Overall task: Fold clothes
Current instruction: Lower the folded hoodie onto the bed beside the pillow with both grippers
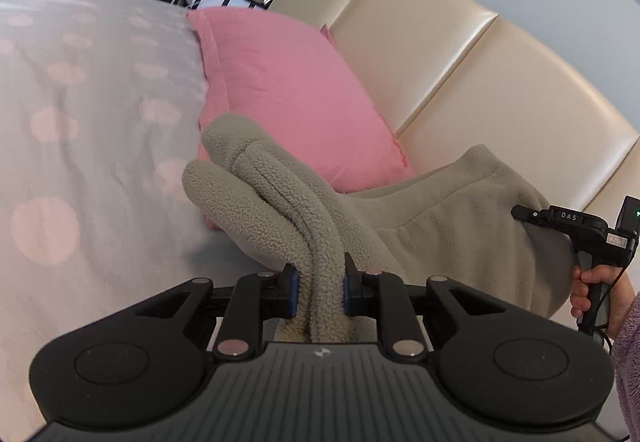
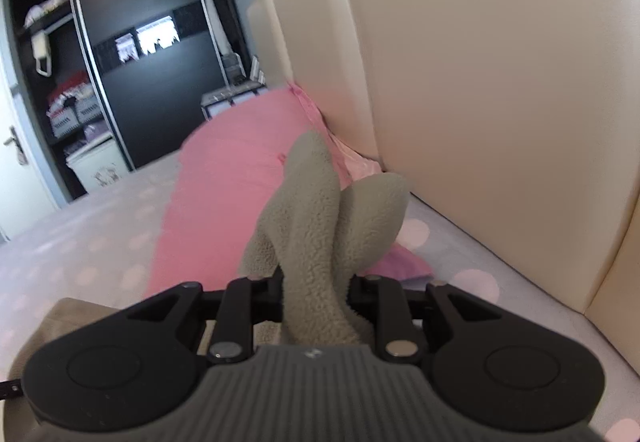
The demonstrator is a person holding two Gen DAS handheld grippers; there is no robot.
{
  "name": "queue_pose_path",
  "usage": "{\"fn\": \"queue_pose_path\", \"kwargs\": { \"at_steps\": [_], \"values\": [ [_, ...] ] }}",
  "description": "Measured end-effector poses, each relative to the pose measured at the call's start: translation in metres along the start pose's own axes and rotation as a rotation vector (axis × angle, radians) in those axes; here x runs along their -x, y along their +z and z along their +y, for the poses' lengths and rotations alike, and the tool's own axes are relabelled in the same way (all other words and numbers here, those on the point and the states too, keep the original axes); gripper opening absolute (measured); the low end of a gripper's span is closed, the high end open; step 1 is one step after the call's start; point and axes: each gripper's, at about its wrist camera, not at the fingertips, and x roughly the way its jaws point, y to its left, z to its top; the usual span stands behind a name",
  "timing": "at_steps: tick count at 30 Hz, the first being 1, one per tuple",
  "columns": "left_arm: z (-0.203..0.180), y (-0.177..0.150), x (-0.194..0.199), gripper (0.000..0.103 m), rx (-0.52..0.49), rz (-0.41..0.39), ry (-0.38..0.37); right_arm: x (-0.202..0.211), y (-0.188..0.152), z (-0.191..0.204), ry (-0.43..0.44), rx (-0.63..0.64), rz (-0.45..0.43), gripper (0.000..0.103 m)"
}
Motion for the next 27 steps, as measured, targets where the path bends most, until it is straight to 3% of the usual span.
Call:
{"fn": "queue_pose_path", "kwargs": {
  "at_steps": [6, 11, 12, 13, 15, 17, 19, 22, 27],
  "values": [
    [0.014, -0.016, -0.012, 0.019, -0.047, 0.097, 0.065, -0.029, -0.021, -0.023, -0.114, -0.009, -0.004, 0.03],
    [0.025, -0.022, -0.008, 0.031, -0.066, 0.153, 0.1, -0.042, -0.033, -0.04, -0.214, -0.021, 0.042, 0.049],
    [0.023, -0.023, -0.003, 0.037, -0.085, 0.148, 0.115, -0.043, -0.035, -0.043, -0.229, -0.022, 0.05, 0.054],
    [0.022, -0.023, 0.001, 0.044, -0.103, 0.143, 0.13, -0.04, -0.036, -0.047, -0.246, -0.016, 0.04, 0.058],
    [0.017, -0.026, 0.012, 0.046, -0.123, 0.136, 0.142, -0.029, -0.037, -0.053, -0.276, -0.007, -0.001, 0.068],
    [0.011, -0.029, 0.023, 0.047, -0.139, 0.129, 0.15, -0.018, -0.039, -0.059, -0.262, -0.021, -0.022, 0.07],
    [0.007, -0.032, 0.031, 0.048, -0.146, 0.131, 0.15, -0.007, -0.046, -0.06, -0.184, -0.032, -0.024, 0.068],
    [0.005, -0.039, 0.033, 0.053, -0.125, 0.169, 0.131, 0.011, -0.063, -0.057, -0.187, -0.014, -0.01, 0.075],
    [0.004, -0.056, 0.035, 0.053, -0.118, 0.211, 0.134, 0.035, -0.098, -0.086, -0.26, -0.146, 0.013, 0.078]
  ]
}}
